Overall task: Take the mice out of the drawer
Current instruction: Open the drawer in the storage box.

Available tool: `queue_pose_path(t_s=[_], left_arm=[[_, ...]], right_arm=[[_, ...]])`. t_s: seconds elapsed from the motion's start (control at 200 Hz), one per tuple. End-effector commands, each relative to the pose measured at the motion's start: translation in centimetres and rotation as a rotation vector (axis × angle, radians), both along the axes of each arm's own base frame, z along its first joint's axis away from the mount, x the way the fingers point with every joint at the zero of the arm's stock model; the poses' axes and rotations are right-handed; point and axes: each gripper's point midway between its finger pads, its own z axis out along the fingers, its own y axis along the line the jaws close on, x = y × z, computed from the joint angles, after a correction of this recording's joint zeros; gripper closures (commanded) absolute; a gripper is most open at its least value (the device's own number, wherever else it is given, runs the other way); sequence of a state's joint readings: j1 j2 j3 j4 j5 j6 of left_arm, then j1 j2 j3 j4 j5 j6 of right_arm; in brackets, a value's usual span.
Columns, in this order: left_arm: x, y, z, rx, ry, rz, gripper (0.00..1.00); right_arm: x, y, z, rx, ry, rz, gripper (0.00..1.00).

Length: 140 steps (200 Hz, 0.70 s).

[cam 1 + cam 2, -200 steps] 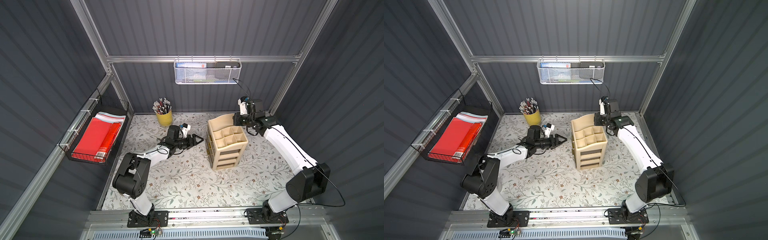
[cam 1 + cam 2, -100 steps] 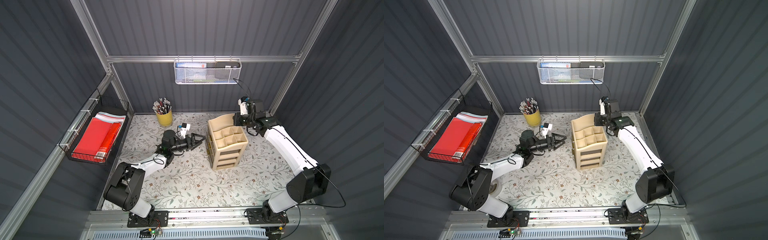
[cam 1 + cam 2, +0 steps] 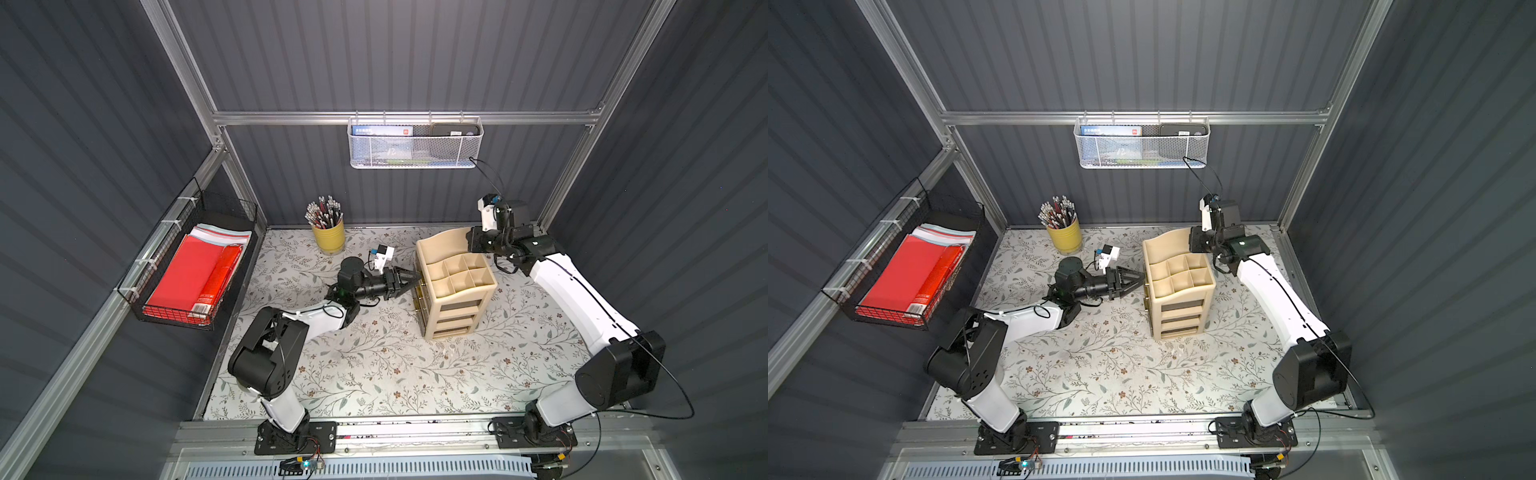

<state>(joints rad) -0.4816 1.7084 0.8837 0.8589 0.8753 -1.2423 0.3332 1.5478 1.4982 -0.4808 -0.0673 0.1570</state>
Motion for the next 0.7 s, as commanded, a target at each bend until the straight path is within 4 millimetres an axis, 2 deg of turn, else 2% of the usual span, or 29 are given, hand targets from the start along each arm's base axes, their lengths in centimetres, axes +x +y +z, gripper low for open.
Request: queue_pose_path(t_s=[0.0, 0.19, 0.37, 0.45, 0.565, 0.695], left_arm=[[0.3, -0.8, 1.3, -0.039, -0.052, -0.020, 0.57], [0.2, -1.7, 0.7, -0.047, -0.041, -0.042, 0.72], [-0.1, -1.9, 0.2, -0.048, -0.028, -0.054, 0.93], [-0.1, -1.6, -0.4, -0.015, -0.030, -0.048, 0.97], [0.9, 0.5, -2.6, 0.103, -0.031, 0.013, 0.98], [1.6, 5.1, -5.5, 0.236, -0.022, 0.091, 0.95]], right_arm=[[-0.2, -0.2, -5.1, -0.071, 0.095, 0.024, 1.00], [-0.4, -0.1, -5.2, -0.067, 0.098, 0.028, 1.00], [-0.3, -0.2, -5.4, -0.069, 0.103, 0.019, 1.00], [-0.1, -0.5, -5.6, -0.078, 0.105, 0.004, 1.00], [0.3, -1.1, -5.6, -0.077, 0.102, -0.020, 1.00], [0.7, -1.5, -5.5, -0.077, 0.096, -0.034, 1.00]])
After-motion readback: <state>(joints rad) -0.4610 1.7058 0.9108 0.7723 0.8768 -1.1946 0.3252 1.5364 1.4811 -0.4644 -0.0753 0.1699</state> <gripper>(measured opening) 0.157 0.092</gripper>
